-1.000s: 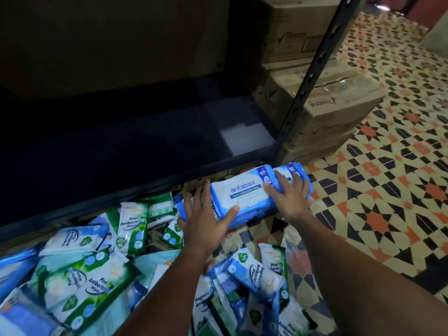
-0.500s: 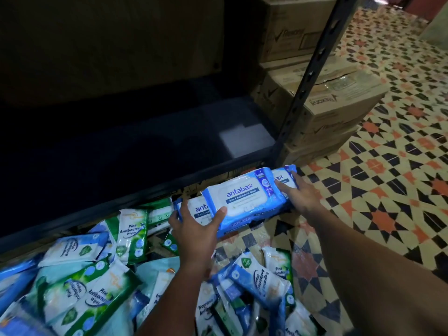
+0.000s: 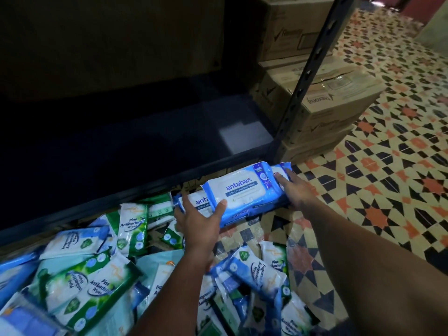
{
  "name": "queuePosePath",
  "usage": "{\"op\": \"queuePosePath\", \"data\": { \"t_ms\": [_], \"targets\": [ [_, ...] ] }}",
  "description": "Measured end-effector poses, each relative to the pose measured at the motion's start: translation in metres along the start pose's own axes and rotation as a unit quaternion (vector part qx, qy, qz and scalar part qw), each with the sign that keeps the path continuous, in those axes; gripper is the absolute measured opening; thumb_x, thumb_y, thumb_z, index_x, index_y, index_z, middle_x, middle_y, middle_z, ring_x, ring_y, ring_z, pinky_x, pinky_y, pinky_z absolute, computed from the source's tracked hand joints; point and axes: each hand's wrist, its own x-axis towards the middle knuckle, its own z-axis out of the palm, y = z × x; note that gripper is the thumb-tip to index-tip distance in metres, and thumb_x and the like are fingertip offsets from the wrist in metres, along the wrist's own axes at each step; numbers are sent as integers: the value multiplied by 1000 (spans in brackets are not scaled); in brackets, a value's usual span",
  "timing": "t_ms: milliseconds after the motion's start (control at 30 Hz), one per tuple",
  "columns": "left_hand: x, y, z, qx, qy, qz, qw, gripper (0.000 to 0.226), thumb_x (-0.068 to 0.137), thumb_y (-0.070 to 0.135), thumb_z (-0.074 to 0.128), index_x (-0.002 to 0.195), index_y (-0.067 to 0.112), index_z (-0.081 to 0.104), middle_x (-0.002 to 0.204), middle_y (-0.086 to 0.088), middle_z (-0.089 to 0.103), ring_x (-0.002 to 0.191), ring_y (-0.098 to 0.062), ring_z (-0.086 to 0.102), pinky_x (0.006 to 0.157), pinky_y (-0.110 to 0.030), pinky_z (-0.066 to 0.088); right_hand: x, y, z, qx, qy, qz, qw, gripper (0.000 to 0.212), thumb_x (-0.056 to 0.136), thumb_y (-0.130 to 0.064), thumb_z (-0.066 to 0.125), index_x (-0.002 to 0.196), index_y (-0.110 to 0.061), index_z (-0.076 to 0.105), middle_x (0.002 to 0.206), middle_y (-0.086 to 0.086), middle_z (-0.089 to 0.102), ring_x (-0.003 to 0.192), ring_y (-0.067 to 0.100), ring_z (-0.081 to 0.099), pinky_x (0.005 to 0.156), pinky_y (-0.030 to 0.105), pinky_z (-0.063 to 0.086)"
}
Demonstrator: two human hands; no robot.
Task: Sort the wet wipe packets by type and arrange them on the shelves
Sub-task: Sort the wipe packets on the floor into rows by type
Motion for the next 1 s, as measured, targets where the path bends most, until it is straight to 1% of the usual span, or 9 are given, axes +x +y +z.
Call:
{"op": "queuePosePath", "data": {
  "t_ms": [167, 267, 400, 500, 567, 667, 767, 933, 1000],
  "targets": [
    [-4, -10, -16, 6, -12, 48, 999, 100, 82, 62, 71, 159, 30, 16, 165, -4, 14, 151, -32, 10, 116, -53, 27, -32, -10, -7, -118, -3, -22, 993, 58, 106, -51, 34, 160, -32, 20, 167, 10, 14, 152, 37, 14, 122, 50, 18],
    [-13, -24, -23, 40, 9, 98, 994, 89, 88, 55, 67, 158, 26, 22, 162, -7, 20, 149, -30, 15, 117, -51, 28, -62, 0, 3, -59, 61, -36, 996, 69, 102, -55, 42, 161, -30, 15, 165, 19, 12, 152, 38, 10, 122, 49, 14],
    [-45, -50, -34, 116, 75, 257, 957, 50, 98, 33, 61, 144, 20, 44, 134, -7, 43, 126, -30, 40, 103, -48, 42, -97, 30, 23, -38, 112, -60, 991, 67, 99, -54, 51, 155, -25, 29, 158, 19, 21, 145, 40, 23, 117, 55, 28],
    [-64, -63, -35, 108, -31, 304, 946, 36, 98, 23, 61, 131, 26, 49, 116, 8, 46, 115, -24, 50, 92, -42, 50, -124, 57, 33, -90, 42, -105, 989, 50, 97, -52, 55, 136, -21, 49, 139, 14, 42, 130, 29, 43, 103, 48, 44],
    [-73, -69, -32, 139, -124, 297, 937, 49, 93, 29, 67, 137, 30, 46, 122, 10, 48, 120, -20, 49, 98, -38, 46, -145, 74, 34, -133, -25, -139, 981, 54, 91, -63, 58, 128, -25, 58, 133, 9, 48, 122, 24, 46, 99, 41, 44],
    [-82, -80, -26, 235, -219, 286, 903, 88, 83, 44, 74, 156, 31, 25, 147, 6, 38, 138, -20, 34, 111, -37, 36, -169, 94, 35, -229, -110, -148, 956, 97, 62, -95, 55, 136, -33, 54, 142, 3, 40, 135, 28, 33, 111, 45, 34],
    [-89, -82, -19, 291, -207, 275, 893, 87, 86, 42, 73, 157, 23, 25, 153, -4, 36, 144, -25, 31, 114, -36, 33, -178, 106, 44, -287, -119, -160, 937, 134, 35, -110, 38, 145, -32, 45, 153, 3, 27, 139, 30, 29, 111, 41, 30],
    [-93, -81, -13, 301, -202, 247, 899, 83, 76, 49, 77, 145, 21, 41, 137, -1, 50, 130, -23, 46, 102, -35, 43, -195, 108, 53, -276, -100, -124, 948, 109, 51, -88, 57, 139, -23, 52, 149, 1, 31, 126, 31, 47, 101, 34, 43],
    [-98, -84, -17, 288, -209, 244, 902, 80, 70, 52, 78, 137, 19, 48, 131, -1, 53, 125, -21, 51, 98, -33, 45, -203, 112, 53, -274, -99, -124, 949, 105, 47, -85, 56, 132, -23, 56, 144, 0, 34, 118, 30, 52, 95, 35, 47]
  ]
}}
